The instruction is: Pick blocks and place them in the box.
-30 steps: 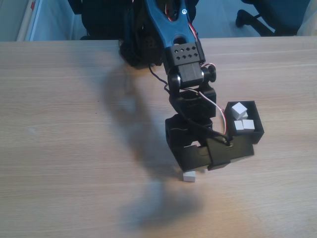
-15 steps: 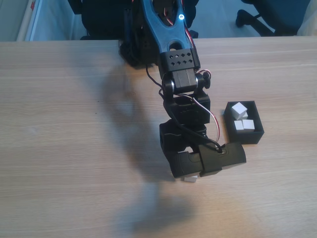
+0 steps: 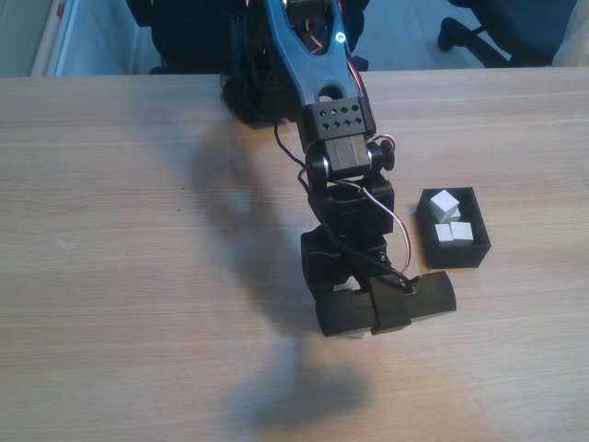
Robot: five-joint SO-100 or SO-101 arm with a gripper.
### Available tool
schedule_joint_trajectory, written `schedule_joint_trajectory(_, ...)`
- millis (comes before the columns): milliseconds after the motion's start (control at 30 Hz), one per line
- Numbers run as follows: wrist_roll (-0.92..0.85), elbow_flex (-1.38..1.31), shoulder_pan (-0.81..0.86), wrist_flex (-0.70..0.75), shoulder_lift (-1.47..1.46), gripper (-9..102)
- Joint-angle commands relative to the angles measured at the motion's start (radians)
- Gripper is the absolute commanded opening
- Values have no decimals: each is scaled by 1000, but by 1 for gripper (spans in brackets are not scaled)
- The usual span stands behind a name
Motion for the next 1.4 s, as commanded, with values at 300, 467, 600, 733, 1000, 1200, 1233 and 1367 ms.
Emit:
schedule_joint_trajectory(300,9,-110,2,-29,-49,17)
schedule_joint_trajectory(467,11,-109,6,-23,-54,14)
schedule_joint_trajectory(600,9,-101,11,-17,-49,12)
schedule_joint_trajectory(733,-2,-87,15,-15,-34,9)
schedule_joint_trajectory(1000,-34,32,12,-29,69,4)
schedule_joint_trajectory(1200,-38,229,-41,-78,262,2)
schedule_joint_trajectory(1233,-35,259,-57,-80,301,2)
schedule_joint_trajectory(1367,-11,370,-141,-80,456,2)
